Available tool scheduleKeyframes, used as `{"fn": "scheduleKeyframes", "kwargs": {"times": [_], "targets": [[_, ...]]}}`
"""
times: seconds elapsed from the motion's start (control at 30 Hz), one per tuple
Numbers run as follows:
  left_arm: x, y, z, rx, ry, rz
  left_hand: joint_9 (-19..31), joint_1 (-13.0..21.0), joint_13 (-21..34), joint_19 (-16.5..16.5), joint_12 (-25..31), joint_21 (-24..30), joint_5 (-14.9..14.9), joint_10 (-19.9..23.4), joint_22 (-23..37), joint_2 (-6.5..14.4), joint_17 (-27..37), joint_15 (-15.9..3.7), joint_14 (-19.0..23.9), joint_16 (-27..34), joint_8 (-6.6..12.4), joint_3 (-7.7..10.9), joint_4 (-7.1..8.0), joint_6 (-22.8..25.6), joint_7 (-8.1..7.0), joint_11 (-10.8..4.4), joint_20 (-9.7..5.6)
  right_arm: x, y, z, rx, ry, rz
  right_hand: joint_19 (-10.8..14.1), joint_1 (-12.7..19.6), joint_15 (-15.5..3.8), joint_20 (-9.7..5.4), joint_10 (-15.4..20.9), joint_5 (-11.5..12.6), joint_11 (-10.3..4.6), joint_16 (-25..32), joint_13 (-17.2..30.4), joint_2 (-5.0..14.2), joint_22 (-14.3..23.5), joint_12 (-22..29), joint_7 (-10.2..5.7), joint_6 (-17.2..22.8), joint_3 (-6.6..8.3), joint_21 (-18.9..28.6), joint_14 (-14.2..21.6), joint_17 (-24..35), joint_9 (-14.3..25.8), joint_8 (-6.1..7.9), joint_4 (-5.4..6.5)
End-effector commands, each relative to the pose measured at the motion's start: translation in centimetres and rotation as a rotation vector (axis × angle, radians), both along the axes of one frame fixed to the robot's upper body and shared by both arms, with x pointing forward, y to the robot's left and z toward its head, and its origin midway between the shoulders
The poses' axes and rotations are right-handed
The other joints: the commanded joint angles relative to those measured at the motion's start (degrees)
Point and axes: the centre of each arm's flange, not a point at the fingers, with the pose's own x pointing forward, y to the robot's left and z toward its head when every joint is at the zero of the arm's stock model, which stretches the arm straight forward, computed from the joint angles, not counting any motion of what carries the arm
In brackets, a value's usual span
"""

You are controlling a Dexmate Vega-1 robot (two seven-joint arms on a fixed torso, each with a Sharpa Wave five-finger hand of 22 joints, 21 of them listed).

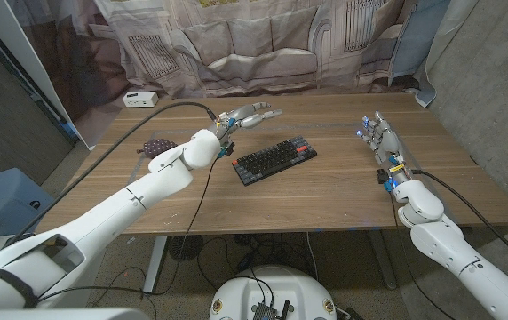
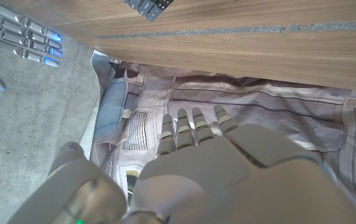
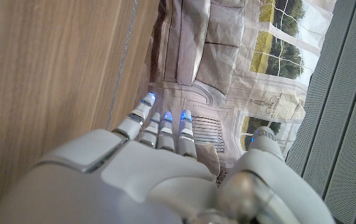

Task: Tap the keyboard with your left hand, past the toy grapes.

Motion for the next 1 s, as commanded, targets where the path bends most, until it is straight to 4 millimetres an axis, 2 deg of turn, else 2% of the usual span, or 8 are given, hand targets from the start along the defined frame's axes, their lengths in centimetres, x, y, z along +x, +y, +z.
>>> {"fn": "scheduleKeyframes", "kwargs": {"times": [0.03,0.57,1.0], "targets": [[-0.6,2.3,-0.5,-0.097,0.007,-0.022,-0.02,0.33,0.11,0.72,0.37,0.36,-0.25,0.53,0.17,0.67,0.15,-0.04,0.61,0.22,0.02,-0.18,0.02,0.82,-0.09,-0.02,0.44,-0.1,0.4,0.2,-0.013,-0.010,0.013,0.50,-0.12,-0.05,-0.02,0.43,0.20,0.10,0.23,0.20,0.25,0.14,0.19,0.12,-0.12,-0.12,0.20,0.53,0.14,0.32,-0.20,-0.09],[-0.9,4.8,-1.8,-0.260,0.053,-0.131,-0.03,0.54,0.03,2.33,0.64,0.66,-0.33,1.88,0.15,0.59,0.13,-0.05,1.85,0.27,-0.29,-0.31,-0.23,1.27,0.44,0.39,0.15,-0.1,0.9,0.4,-0.027,-0.014,0.019,0.85,-0.12,-0.14,0.01,0.55,0.22,0.20,0.29,0.21,0.15,0.13,0.19,0.28,-0.27,-0.24,0.20,0.86,0.12,0.32,-0.21,-0.14],[-0.2,5.4,-3.8,-0.402,0.165,-0.295,-0.03,0.66,-0.01,2.96,0.67,0.66,-0.37,2.47,0.15,0.55,0.12,-0.03,2.59,0.25,-0.44,-0.40,-0.38,1.62,1.07,0.63,0.17,0.2,1.1,1.0,-0.045,-0.022,0.045,0.92,-0.14,-0.09,0.03,0.58,0.25,0.24,0.27,0.21,0.17,0.13,0.17,0.38,-0.48,-0.31,0.13,0.91,0.13,0.32,-0.27,-0.13]]}}
